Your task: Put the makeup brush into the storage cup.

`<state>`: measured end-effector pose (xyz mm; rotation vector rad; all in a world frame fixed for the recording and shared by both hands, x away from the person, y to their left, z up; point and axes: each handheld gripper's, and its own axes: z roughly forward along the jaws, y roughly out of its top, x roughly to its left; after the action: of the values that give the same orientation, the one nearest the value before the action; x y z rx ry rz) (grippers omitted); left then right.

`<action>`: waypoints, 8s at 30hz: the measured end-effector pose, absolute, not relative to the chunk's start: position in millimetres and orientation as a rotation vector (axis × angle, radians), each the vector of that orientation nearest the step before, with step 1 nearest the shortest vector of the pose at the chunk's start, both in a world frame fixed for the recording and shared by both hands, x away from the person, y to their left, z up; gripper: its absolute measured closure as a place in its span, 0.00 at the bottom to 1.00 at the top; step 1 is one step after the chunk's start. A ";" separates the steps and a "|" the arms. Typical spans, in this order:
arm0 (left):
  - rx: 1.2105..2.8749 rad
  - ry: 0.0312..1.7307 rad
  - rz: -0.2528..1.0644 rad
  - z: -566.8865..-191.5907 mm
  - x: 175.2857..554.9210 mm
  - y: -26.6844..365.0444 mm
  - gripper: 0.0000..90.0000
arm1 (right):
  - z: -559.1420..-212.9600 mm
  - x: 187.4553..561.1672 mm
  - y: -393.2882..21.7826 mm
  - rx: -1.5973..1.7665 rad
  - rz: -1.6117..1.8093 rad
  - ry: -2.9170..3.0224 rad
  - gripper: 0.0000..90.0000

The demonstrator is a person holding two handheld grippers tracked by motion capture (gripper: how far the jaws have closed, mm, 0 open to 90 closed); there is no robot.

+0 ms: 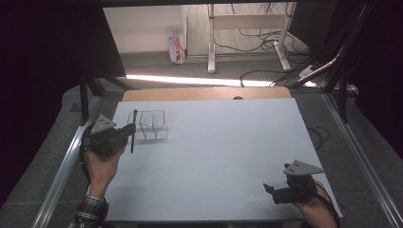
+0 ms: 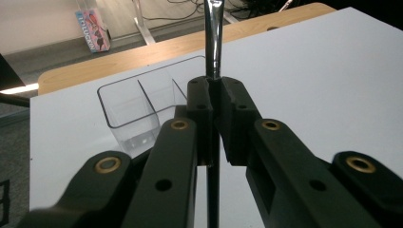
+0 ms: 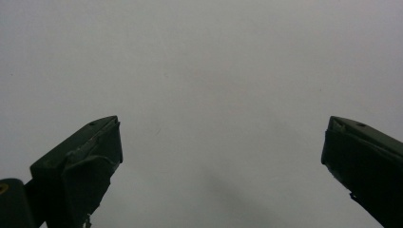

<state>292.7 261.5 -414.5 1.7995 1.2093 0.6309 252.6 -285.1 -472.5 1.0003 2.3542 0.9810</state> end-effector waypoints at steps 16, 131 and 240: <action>1.737 1.216 0.648 -402.7 310.5 267.3 0.94 | -473.0 252.8 -285.0 0.997 0.973 2.362 0.00; 1.703 1.306 0.685 -451.0 406.2 256.2 0.94 | -476.6 252.8 -282.2 0.972 0.972 2.419 0.01; 1.888 1.185 0.520 -454.1 388.4 236.9 0.00 | -476.9 252.2 -281.4 0.967 0.972 2.435 0.01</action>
<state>388.4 236.9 -454.1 1.8884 1.1854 0.5203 252.2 -281.4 -476.9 0.9667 2.4348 0.9717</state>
